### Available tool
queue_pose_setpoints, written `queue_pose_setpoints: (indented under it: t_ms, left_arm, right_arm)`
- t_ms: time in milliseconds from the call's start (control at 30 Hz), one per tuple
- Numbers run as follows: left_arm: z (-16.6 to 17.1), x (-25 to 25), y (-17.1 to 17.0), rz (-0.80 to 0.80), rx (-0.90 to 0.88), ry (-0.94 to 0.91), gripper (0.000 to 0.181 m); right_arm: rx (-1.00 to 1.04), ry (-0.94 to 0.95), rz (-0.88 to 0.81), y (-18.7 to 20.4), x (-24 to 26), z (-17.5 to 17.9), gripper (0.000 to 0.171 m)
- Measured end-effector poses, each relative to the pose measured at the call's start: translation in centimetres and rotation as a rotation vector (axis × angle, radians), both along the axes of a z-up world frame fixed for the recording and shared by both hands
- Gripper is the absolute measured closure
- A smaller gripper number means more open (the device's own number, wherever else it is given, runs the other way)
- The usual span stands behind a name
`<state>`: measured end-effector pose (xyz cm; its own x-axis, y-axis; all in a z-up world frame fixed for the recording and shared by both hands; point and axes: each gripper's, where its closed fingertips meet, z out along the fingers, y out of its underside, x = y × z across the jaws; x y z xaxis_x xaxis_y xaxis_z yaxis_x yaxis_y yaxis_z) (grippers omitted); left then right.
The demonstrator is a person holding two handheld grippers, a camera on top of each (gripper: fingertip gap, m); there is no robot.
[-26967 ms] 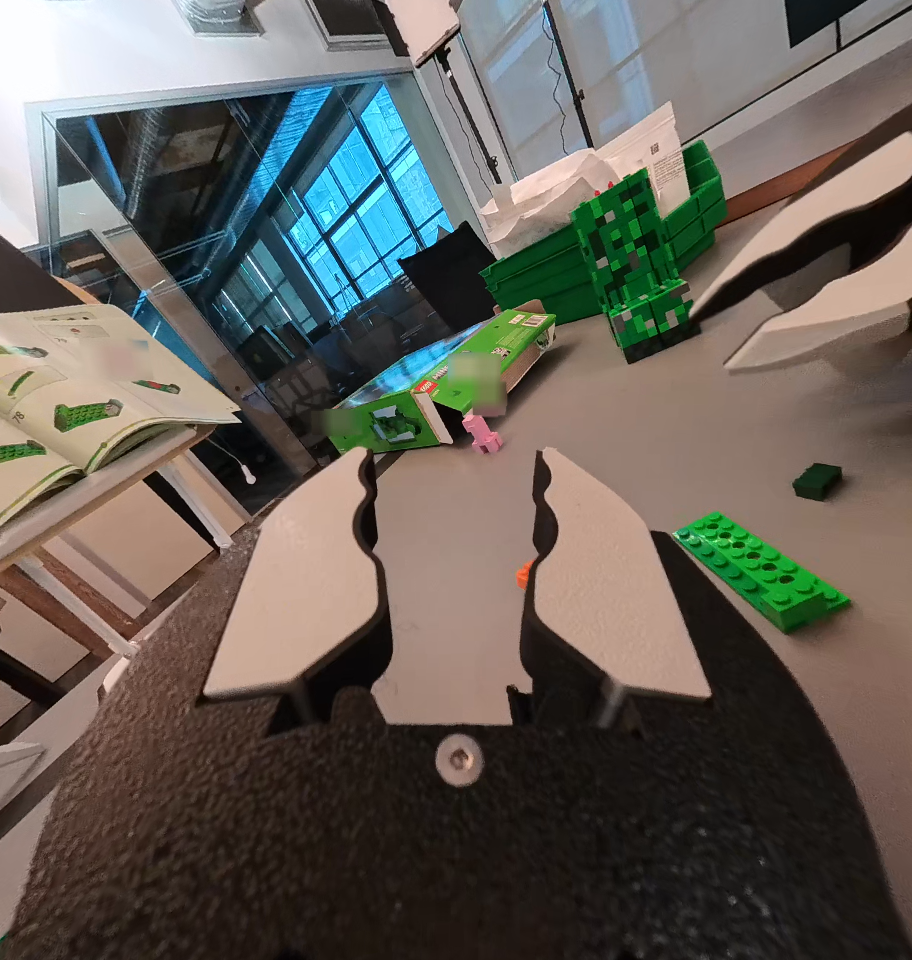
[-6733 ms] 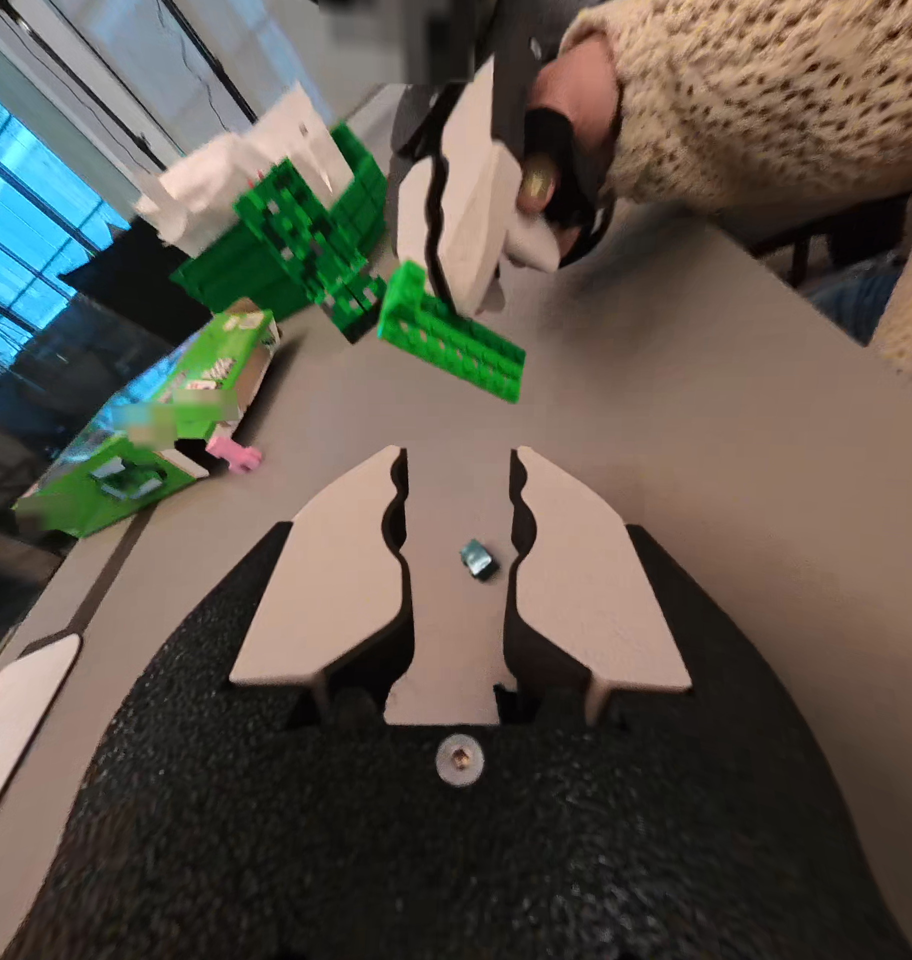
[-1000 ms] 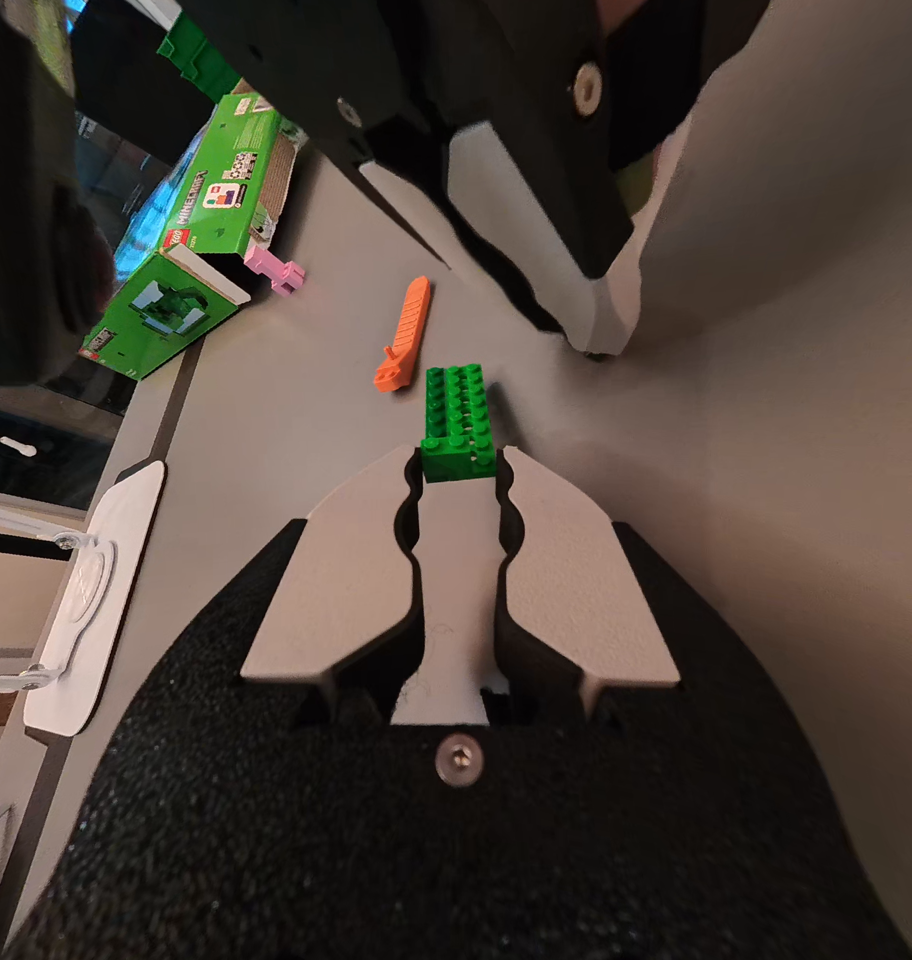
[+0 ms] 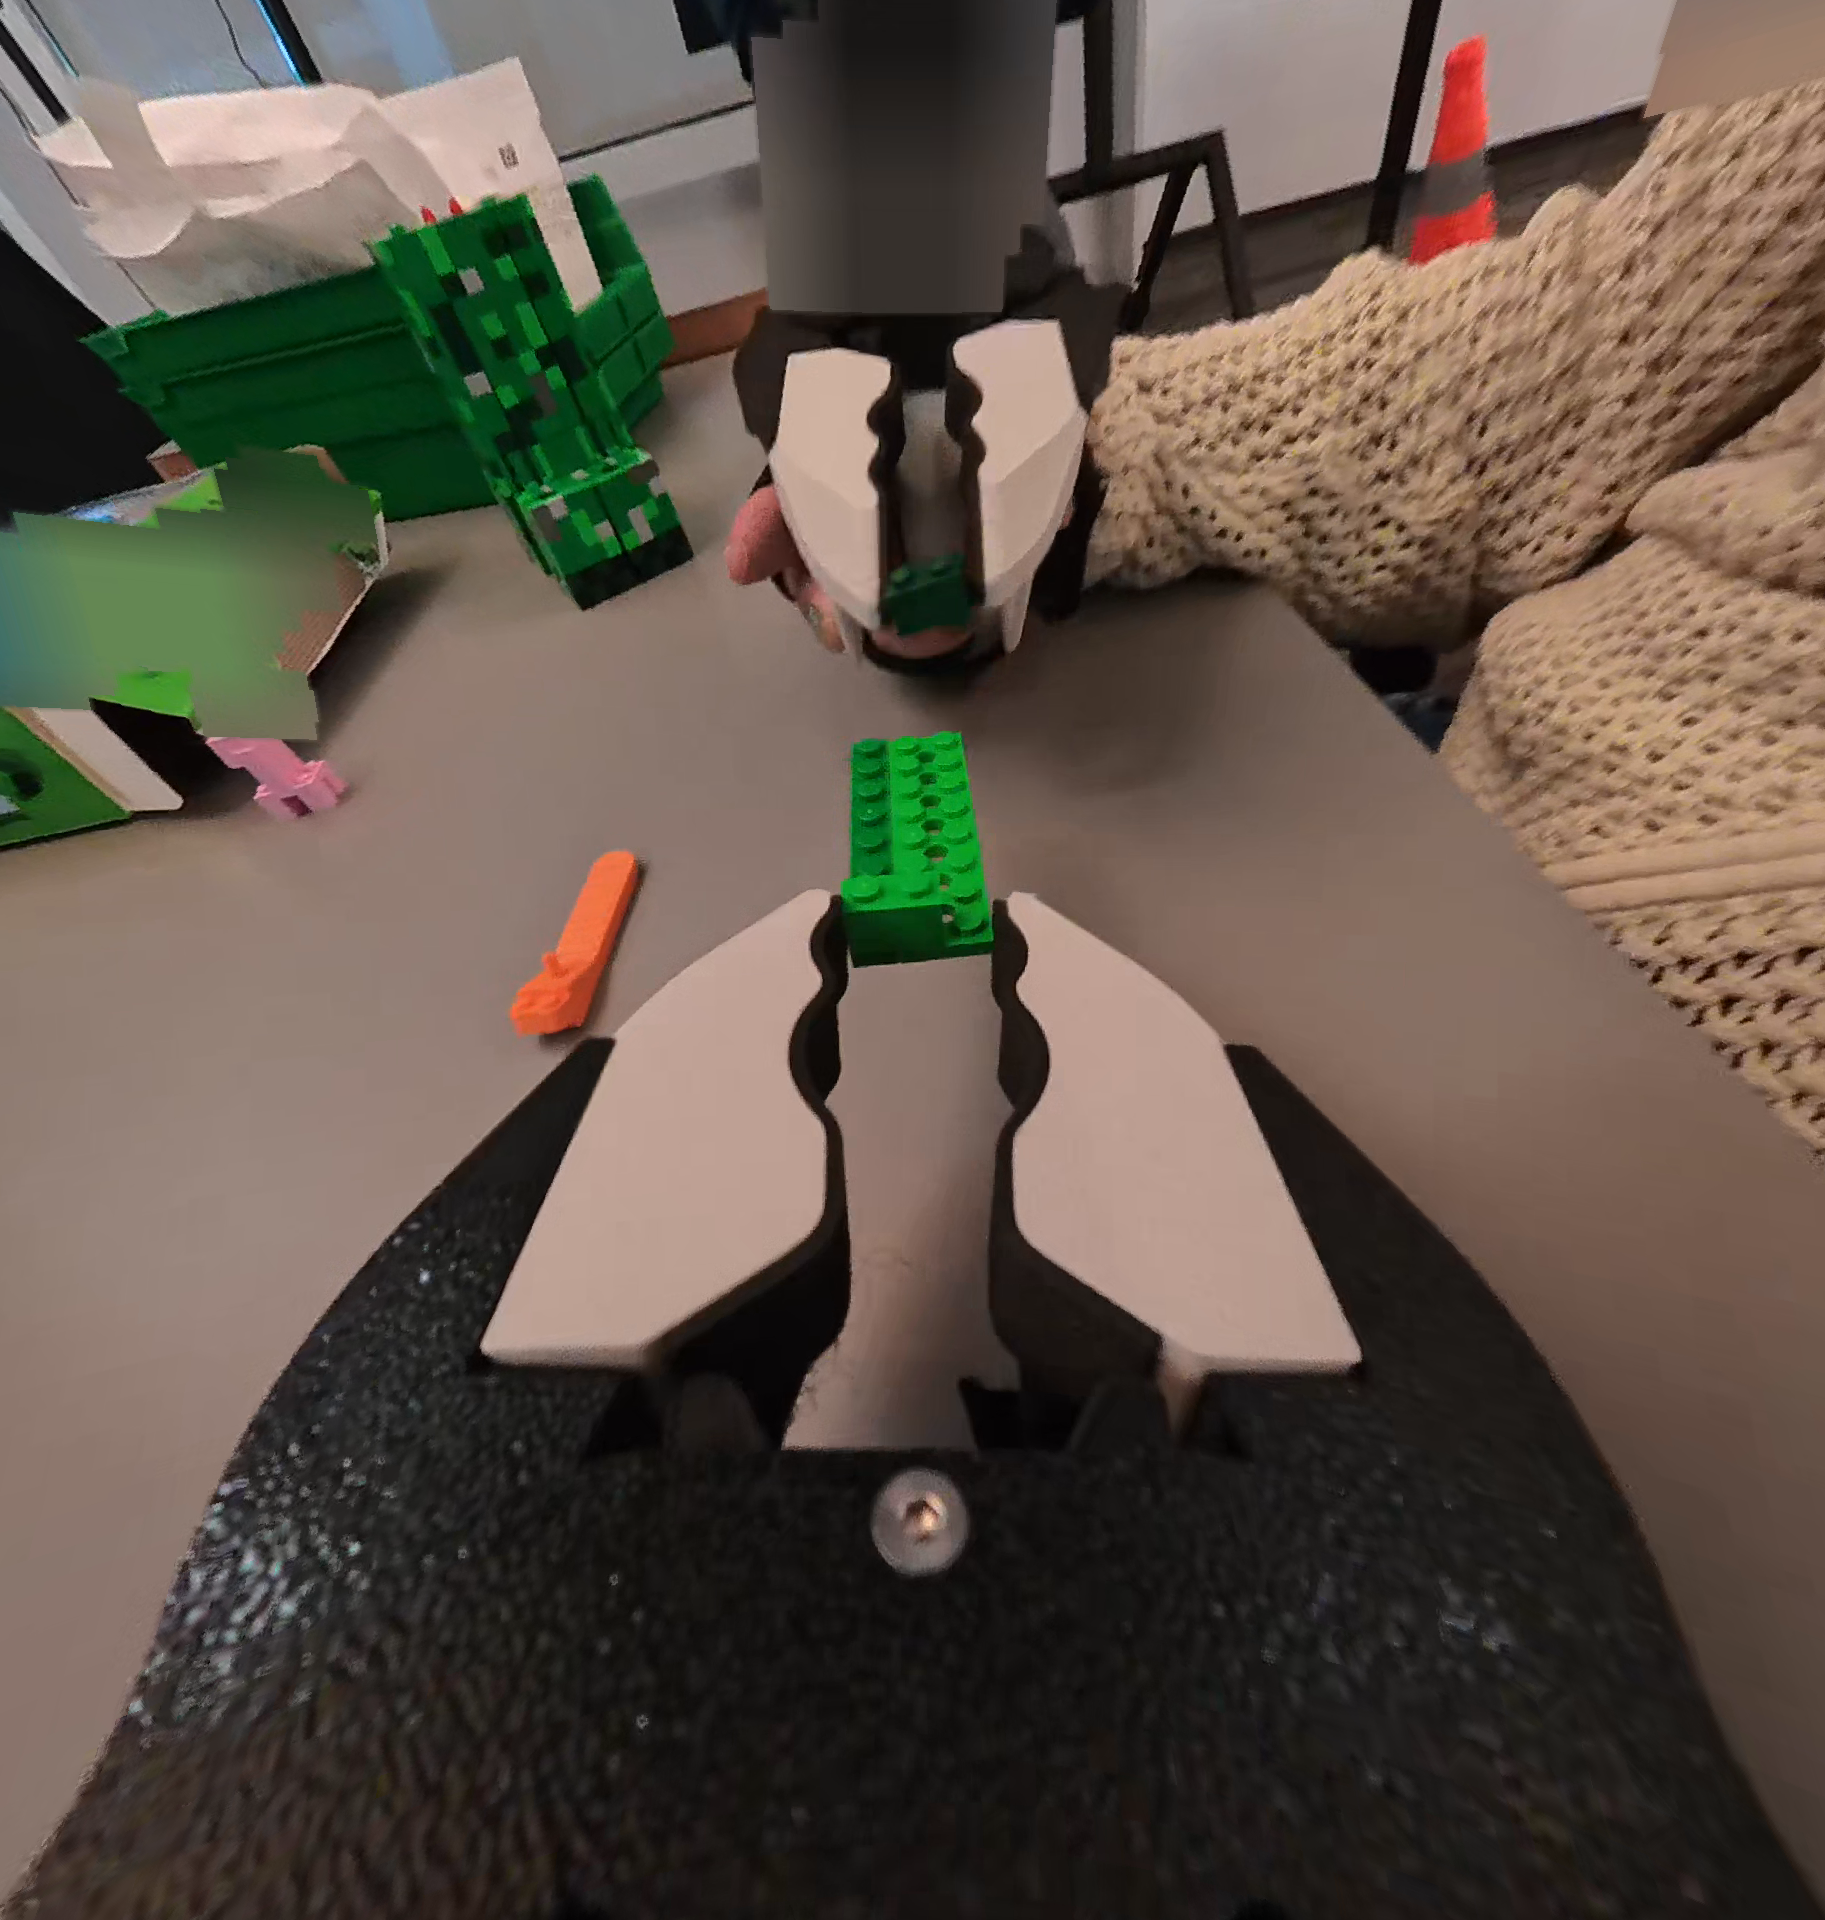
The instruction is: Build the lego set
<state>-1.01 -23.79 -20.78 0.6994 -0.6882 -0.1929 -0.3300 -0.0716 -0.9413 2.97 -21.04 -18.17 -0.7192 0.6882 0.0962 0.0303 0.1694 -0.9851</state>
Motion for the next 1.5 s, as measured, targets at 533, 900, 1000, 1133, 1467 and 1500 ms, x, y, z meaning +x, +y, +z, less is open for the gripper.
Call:
queue_pose_setpoints:
  t_ms: [533,900,1000,1133,1467,1500]
  left_arm:
    - [0.7,1.2,-0.6,-0.069,0.021,-0.066,0.155]
    - [1.0,1.3,-0.7,-0.083,0.031,-0.094,0.155]
    - [1.0,1.3,-0.7,-0.083,0.03,-0.093,0.155]
    - [1.0,1.3,-0.7,-0.082,0.027,-0.093,0.155]
    - [1.6,0.8,-0.2,-0.037,0.011,-0.138,0.155]
    - [1.9,0.6,-0.2,-0.034,0.012,-0.155,0.155]
  right_arm:
    - [0.007,-0.015,0.07,-1.3,-0.5,-0.3,0.154]
    - [0.018,0.016,0.059,-1.0,-0.3,-0.4,0.153]
    - [0.024,0.021,0.056,-1.0,-0.3,-0.4,0.153]
    - [0.021,0.022,0.061,-1.1,-0.1,-0.2,0.149]
    - [0.233,0.193,-0.151,0.5,1.6,3.5,0.122]
    - [0.326,0.231,-0.197,0.7,1.7,3.6,0.119]
